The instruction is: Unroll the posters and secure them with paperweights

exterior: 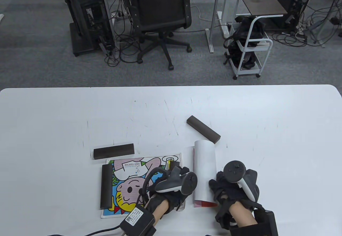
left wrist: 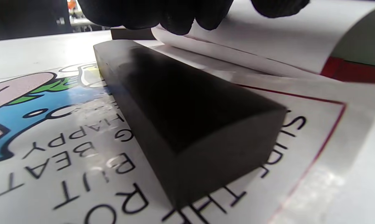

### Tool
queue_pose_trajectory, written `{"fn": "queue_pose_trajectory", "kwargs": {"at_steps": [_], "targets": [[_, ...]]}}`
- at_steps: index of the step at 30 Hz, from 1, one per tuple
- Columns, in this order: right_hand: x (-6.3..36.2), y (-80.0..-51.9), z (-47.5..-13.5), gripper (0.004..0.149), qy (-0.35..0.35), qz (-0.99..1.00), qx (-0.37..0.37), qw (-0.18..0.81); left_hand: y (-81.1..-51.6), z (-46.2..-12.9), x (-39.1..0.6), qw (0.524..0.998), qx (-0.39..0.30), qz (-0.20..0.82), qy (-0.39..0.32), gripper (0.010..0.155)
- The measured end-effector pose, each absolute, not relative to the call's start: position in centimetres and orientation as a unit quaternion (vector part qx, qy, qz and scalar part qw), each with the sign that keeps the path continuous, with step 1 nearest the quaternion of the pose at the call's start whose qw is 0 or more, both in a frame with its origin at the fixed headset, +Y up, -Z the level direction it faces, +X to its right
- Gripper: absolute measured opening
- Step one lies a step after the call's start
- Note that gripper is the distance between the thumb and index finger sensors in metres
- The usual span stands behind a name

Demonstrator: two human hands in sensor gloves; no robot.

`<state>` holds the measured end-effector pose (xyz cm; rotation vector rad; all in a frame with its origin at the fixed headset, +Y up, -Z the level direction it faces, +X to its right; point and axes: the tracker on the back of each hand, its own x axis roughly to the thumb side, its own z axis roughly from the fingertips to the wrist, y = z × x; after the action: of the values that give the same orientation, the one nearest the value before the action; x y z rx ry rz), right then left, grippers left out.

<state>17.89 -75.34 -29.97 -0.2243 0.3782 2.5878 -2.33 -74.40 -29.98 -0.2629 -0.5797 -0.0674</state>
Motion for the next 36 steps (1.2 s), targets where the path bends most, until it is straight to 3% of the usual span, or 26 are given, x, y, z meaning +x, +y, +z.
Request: {"fn": "queue_pose_trajectory", "kwargs": {"at_steps": [2, 7, 13, 16, 19, 21, 23, 24, 26, 28, 29, 33, 36], "targets": [[17.6, -75.4, -29.8, 0.063, 0.142, 0.953, -0.064, 0.260, -74.8, -29.6, -2.3, 0.944, -0.137, -0.013, -0.301, 0.062], [17.0, -75.9, -29.8, 0.086, 0.161, 0.950, -0.055, 0.263, -75.3, -29.0, -1.7, 0.937, -0.141, -0.027, -0.319, 0.060], [16.9, -75.7, -29.7, 0.076, 0.148, 0.962, -0.084, 0.215, -76.3, -28.8, -1.0, 0.927, -0.164, -0.092, -0.324, 0.057], [16.9, -75.4, -29.4, 0.081, 0.151, 0.968, -0.098, 0.177, -76.5, -28.8, -0.8, 0.922, -0.180, -0.120, -0.320, 0.057], [16.4, -75.0, -29.6, 0.084, 0.118, 0.978, -0.041, 0.169, -76.6, -28.8, -0.7, 0.923, -0.185, -0.116, -0.318, 0.057], [15.7, -74.7, -29.7, 0.076, 0.100, 0.974, 0.010, 0.202, -76.5, -28.8, -0.7, 0.922, -0.182, -0.119, -0.320, 0.057], [14.8, -74.3, -29.8, 0.056, 0.082, 0.975, 0.065, 0.198, -76.5, -28.8, -0.7, 0.922, -0.181, -0.117, -0.321, 0.056], [14.5, -74.1, -29.7, 0.061, 0.059, 0.978, 0.092, 0.177, -76.6, -28.8, -0.7, 0.923, -0.183, -0.115, -0.319, 0.056], [14.1, -74.0, -29.7, 0.058, 0.031, 0.983, 0.129, 0.130, -76.6, -28.7, -0.7, 0.923, -0.181, -0.115, -0.319, 0.056], [14.2, -74.2, -29.8, 0.055, 0.027, 0.985, 0.120, 0.120, -76.6, -28.6, -0.7, 0.923, -0.178, -0.123, -0.318, 0.056], [14.3, -74.3, -29.8, 0.046, 0.031, 0.987, 0.109, 0.117, -76.6, -28.6, -0.7, 0.923, -0.178, -0.123, -0.317, 0.056], [15.5, -74.6, -30.2, 0.077, 0.038, 0.995, 0.048, 0.084, -76.7, -28.6, -0.6, 0.924, -0.179, -0.123, -0.316, 0.056], [16.2, -74.8, -30.4, 0.077, 0.050, 0.997, 0.012, 0.065, -76.7, -28.6, -0.7, 0.924, -0.181, -0.120, -0.315, 0.056]]}}
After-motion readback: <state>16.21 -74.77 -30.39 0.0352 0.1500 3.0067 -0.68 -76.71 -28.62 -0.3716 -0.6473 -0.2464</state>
